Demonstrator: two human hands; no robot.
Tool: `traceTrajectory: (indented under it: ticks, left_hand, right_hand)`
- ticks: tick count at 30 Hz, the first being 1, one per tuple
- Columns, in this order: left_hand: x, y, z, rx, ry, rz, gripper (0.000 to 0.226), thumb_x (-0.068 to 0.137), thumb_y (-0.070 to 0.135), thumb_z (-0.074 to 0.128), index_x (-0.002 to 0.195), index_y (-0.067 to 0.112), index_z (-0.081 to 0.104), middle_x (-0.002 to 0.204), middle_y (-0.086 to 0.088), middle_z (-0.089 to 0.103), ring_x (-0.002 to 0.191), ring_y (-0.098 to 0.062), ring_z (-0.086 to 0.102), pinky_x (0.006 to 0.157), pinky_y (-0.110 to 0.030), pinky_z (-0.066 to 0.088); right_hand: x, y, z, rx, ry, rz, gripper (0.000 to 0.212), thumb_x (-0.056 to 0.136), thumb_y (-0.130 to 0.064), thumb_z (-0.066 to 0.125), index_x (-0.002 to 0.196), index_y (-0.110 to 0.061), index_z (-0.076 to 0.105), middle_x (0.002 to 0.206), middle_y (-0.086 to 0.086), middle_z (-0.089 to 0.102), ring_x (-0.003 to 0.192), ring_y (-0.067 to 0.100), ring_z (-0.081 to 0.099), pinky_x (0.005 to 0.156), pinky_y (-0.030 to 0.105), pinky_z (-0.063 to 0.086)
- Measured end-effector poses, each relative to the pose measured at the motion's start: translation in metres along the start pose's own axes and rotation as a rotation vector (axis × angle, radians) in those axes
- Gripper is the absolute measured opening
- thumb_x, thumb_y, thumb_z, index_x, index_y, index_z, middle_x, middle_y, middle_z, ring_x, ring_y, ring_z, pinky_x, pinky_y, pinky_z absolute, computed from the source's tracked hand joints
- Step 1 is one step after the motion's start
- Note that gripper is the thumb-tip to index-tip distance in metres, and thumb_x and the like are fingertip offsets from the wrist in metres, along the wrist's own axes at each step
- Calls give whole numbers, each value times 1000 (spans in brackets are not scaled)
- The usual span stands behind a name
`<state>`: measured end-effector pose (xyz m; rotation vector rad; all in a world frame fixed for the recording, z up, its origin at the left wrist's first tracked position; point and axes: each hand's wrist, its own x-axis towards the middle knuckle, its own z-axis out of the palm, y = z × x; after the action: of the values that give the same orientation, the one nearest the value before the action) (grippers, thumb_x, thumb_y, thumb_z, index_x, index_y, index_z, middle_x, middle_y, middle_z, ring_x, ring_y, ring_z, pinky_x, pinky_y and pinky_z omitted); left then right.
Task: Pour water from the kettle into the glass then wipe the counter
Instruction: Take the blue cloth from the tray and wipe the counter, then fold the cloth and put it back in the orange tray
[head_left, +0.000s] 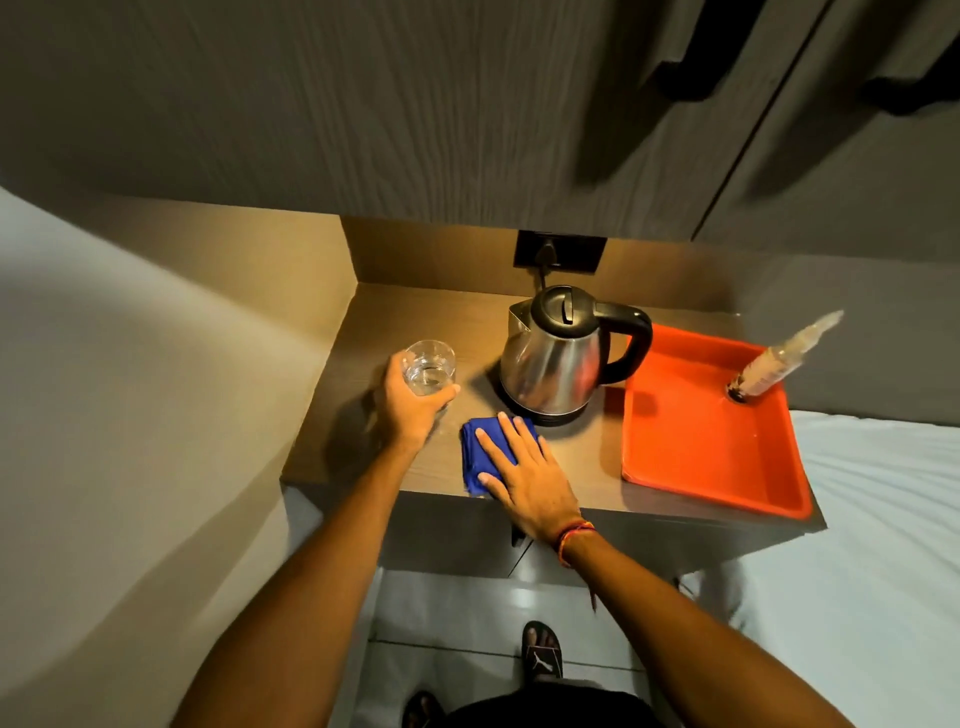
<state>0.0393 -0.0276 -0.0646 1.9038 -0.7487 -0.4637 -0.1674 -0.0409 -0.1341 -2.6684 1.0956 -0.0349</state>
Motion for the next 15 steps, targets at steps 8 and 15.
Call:
traceTrajectory:
  ticks: [8, 15]
  left_hand:
    - [-2, -4, 20, 53, -72, -62, 86, 67, 26, 93, 140, 14, 51, 136, -10, 63, 127, -28, 60, 101, -43, 56]
    - [-34, -5, 26, 292, -10, -282, 100, 73, 58, 81, 150, 9, 39, 152, -17, 47, 138, -36, 47, 101, -50, 52]
  right_hand:
    - [-24, 4, -6, 299, 49, 96, 64, 105, -54, 27, 161, -30, 12, 171, -3, 5, 158, 15, 0, 129, 40, 7]
    - [-20, 4, -18, 732, 358, 587, 33, 94, -21, 58, 125, -9, 62, 125, 9, 61, 118, 24, 56, 100, 31, 46]
